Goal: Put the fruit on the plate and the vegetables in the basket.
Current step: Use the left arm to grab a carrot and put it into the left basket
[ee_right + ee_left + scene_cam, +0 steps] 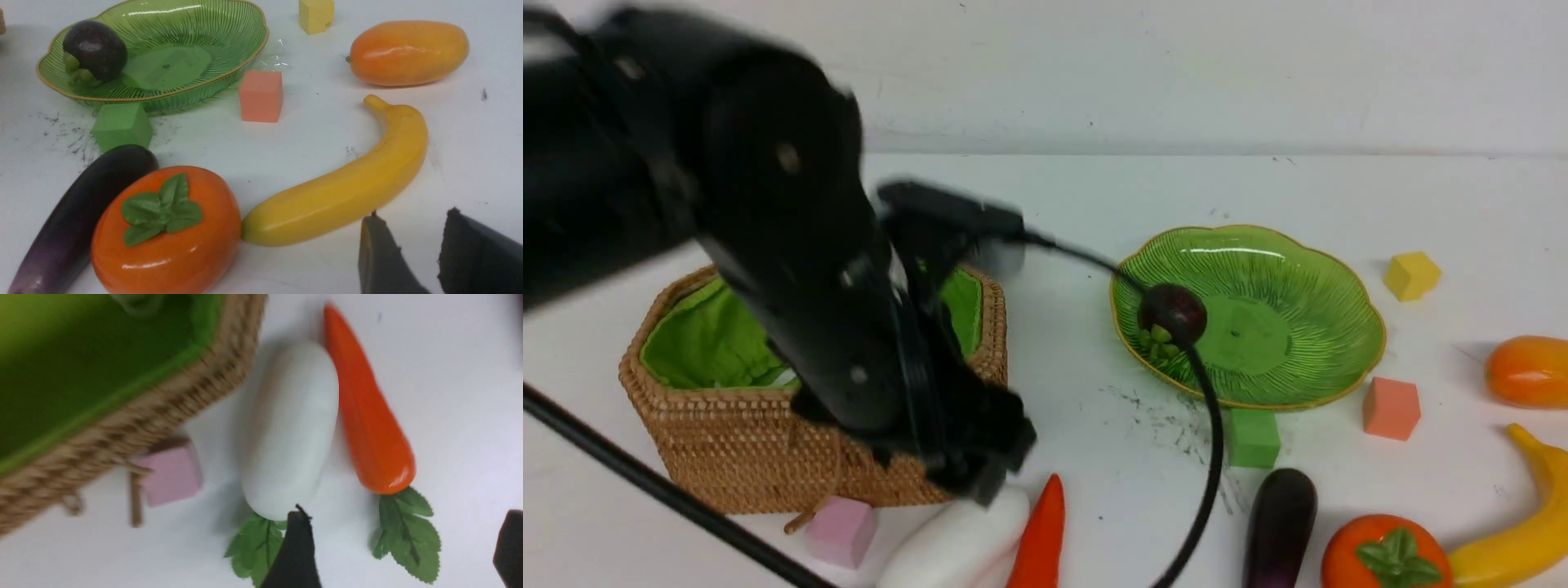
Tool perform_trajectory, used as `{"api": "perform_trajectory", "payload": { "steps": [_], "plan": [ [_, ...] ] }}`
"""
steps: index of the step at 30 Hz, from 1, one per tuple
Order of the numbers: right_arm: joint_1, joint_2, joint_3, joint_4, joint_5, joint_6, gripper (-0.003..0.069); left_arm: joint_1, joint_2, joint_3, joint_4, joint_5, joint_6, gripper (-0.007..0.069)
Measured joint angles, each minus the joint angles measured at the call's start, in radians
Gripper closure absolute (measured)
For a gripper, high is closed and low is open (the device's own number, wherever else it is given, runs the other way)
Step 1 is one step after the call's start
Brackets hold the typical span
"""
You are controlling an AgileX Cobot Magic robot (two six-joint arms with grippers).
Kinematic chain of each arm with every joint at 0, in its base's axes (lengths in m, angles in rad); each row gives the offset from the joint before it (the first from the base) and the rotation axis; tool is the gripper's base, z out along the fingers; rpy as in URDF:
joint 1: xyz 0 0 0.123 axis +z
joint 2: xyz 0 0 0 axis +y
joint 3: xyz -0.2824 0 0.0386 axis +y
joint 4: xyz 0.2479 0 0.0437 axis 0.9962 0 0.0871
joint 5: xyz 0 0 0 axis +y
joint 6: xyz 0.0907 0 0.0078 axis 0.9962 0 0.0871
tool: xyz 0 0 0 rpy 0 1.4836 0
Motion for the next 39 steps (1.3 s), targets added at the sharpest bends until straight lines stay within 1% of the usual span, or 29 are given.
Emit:
{"api": "perform_trajectory", "payload": {
  "steps": [5, 11, 13, 17, 27, 39],
  "plan": [
    [0.000, 0.000, 0.000, 0.000, 0.000, 0.000, 0.0416, 0.000, 0.080, 0.043, -0.028, -0.057, 0.001, 0.0039],
    [0.000, 0.000, 0.000, 0.000, 0.000, 0.000, 0.0416, 0.000, 0.174, 0.045, -0.171, -0.086, 0.068, 0.0039],
    [0.000, 0.000, 0.000, 0.000, 0.000, 0.000, 0.0416, 0.000, 0.203, 0.045, -0.193, -0.088, 0.076, 0.0039],
    [0.000, 0.000, 0.000, 0.000, 0.000, 0.000, 0.0416, 0.000, 0.245, 0.045, -0.196, -0.104, 0.080, 0.0039],
    [0.000, 0.000, 0.000, 0.000, 0.000, 0.000, 0.0416, 0.000, 0.290, 0.045, -0.273, -0.136, 0.140, 0.0039],
    [0.000, 0.000, 0.000, 0.000, 0.000, 0.000, 0.0416, 0.000, 0.376, 0.045, -0.296, -0.139, 0.140, 0.0040]
  ]
}}
